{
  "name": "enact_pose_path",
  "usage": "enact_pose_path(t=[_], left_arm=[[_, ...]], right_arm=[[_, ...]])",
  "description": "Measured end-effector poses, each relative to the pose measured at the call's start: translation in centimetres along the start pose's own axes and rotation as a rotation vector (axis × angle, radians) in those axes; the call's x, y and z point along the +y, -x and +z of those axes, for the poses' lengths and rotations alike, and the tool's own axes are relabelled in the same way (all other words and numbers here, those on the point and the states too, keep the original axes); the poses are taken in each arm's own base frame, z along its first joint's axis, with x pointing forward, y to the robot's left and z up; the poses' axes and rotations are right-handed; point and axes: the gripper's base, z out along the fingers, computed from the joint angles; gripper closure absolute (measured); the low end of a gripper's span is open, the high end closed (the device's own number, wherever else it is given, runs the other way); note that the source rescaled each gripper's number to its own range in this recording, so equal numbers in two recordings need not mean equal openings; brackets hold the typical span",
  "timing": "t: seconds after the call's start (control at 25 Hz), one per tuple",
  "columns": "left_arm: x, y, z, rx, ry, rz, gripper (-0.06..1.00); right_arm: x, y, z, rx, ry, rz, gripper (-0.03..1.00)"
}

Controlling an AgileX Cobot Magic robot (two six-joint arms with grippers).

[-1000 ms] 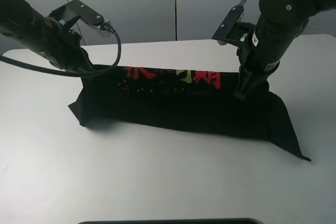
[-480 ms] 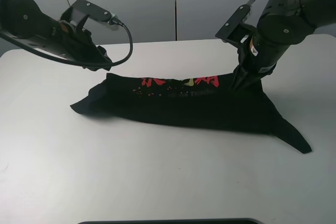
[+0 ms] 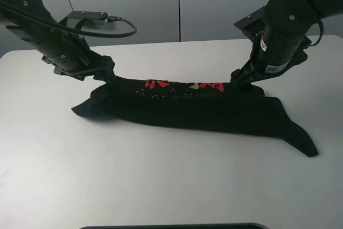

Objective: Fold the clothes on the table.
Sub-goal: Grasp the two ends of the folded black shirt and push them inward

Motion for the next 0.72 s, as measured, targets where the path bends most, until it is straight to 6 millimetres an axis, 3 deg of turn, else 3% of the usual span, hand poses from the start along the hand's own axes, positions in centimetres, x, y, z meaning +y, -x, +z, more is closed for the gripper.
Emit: enact_pose_path(t=[0.24, 0.44, 0.72], left_arm=[[1.1, -0.3, 0.7, 0.074, 0.014, -0.058, -0.05], [3.8, -0.7, 2.4, 0.130, 0.044, -0.141, -0.05], [4.5, -1.8, 5.4, 0.214, 0.054, -0.154, -0.05]], right_arm=[[-1.1, -0.6, 0.3, 0.126, 0.149, 0.140, -0.03], [-1.4, -0.8, 0.3, 0.146, 0.163, 0.170, -0.03], [-2.1, -0.8, 1.0, 0.160, 0.157, 0.272, -0.03]])
